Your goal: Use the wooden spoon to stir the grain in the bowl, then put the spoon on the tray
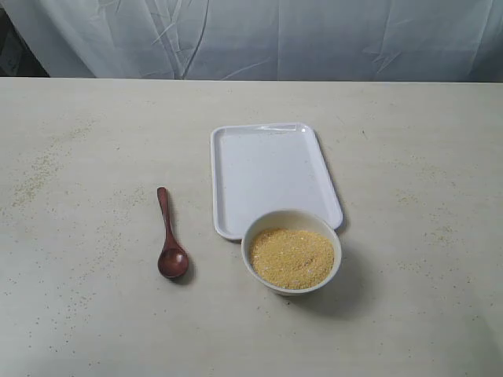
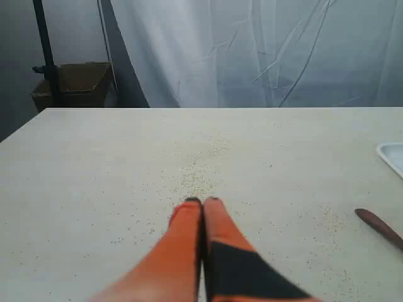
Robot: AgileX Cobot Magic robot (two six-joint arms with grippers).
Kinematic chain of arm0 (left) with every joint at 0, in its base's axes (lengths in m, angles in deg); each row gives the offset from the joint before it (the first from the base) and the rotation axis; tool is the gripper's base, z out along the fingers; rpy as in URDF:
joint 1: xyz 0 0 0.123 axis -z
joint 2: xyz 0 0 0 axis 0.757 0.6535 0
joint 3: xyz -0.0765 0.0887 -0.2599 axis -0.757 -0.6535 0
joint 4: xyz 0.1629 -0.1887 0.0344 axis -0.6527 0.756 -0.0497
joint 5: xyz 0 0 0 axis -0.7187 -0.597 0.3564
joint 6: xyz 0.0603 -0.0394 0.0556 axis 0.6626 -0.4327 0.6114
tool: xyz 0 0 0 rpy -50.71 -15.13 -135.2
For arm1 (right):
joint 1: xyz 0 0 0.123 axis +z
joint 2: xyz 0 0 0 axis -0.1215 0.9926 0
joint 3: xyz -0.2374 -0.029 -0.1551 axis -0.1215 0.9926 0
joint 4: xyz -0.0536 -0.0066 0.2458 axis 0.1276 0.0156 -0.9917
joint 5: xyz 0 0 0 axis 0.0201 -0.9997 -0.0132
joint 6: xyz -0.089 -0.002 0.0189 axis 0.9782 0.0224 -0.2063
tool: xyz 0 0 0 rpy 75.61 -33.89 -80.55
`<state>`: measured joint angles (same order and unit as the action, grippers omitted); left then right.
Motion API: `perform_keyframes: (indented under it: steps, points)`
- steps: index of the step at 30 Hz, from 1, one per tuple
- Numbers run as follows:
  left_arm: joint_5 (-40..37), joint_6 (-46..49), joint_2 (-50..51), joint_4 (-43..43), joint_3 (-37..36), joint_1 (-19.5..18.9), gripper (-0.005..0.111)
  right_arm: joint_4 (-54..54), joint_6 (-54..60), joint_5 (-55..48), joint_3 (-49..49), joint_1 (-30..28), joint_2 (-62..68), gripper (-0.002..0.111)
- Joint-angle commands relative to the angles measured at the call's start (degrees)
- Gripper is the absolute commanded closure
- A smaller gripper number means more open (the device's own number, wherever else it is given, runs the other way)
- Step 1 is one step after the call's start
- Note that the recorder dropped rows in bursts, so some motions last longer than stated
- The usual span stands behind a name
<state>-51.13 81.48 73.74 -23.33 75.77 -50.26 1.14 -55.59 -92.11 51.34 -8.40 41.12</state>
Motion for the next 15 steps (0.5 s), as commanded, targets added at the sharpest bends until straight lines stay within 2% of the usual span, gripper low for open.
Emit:
perform_keyframes:
  steps: [1,15]
  points:
    - [1.5,0.0,-0.2,-2.2,-0.1,-0.1,0.107,0.0,0.0,0.5,0.3,-0.3,-0.4,0.108]
    - [28.4,-0.3,-0.2,-1.2,-0.1,-0.1,0.107,0.0,0.0,0.5,0.3,-0.3,-0.4,0.108]
